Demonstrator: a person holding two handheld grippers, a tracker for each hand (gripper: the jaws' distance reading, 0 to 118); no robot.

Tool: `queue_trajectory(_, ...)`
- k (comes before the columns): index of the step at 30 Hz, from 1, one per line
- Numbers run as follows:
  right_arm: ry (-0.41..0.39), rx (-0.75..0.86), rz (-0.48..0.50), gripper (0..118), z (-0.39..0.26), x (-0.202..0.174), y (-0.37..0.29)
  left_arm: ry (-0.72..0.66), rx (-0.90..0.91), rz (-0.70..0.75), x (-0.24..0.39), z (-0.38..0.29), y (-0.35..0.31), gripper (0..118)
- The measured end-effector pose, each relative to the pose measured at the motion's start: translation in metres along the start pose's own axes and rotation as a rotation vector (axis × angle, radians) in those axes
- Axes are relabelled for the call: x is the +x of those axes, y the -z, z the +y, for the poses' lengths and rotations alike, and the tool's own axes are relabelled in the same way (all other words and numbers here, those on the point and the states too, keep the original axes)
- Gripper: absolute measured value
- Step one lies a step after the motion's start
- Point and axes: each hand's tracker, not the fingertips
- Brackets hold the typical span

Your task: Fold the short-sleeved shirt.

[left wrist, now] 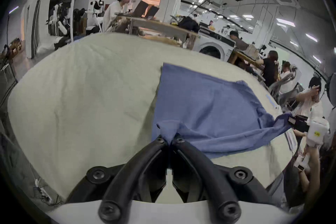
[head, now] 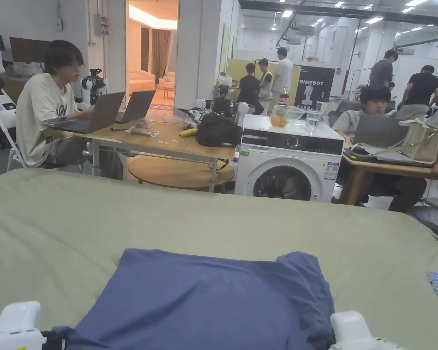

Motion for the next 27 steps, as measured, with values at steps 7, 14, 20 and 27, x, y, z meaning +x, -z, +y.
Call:
queue_trajectory(7, 0.036, -0.022, -0.029, 28, -0.018, -0.011, 0.025, -0.039, -0.03, 0.035, -0.011, -0.008, 0.026, 0)
queue_trajectory(14, 0.216, 0.12, -0.048, 51, 0.008, -0.029, -0.002, 0.025, 0.135, 0.054, 0.022, 0.013, 0.01, 47)
queue_trajectory(20, 0.241, 0.299, -0.036, 40, 0.04, -0.051, -0.008, 0.125, 0.312, 0.03, 0.07, 0.029, 0.009, 46)
queue_trajectory(27, 0.236, 0.307, -0.005, 0, 0.065, -0.061, 0.026, 0.096, 0.318, -0.001, 0.09, 0.055, 0.044, 0)
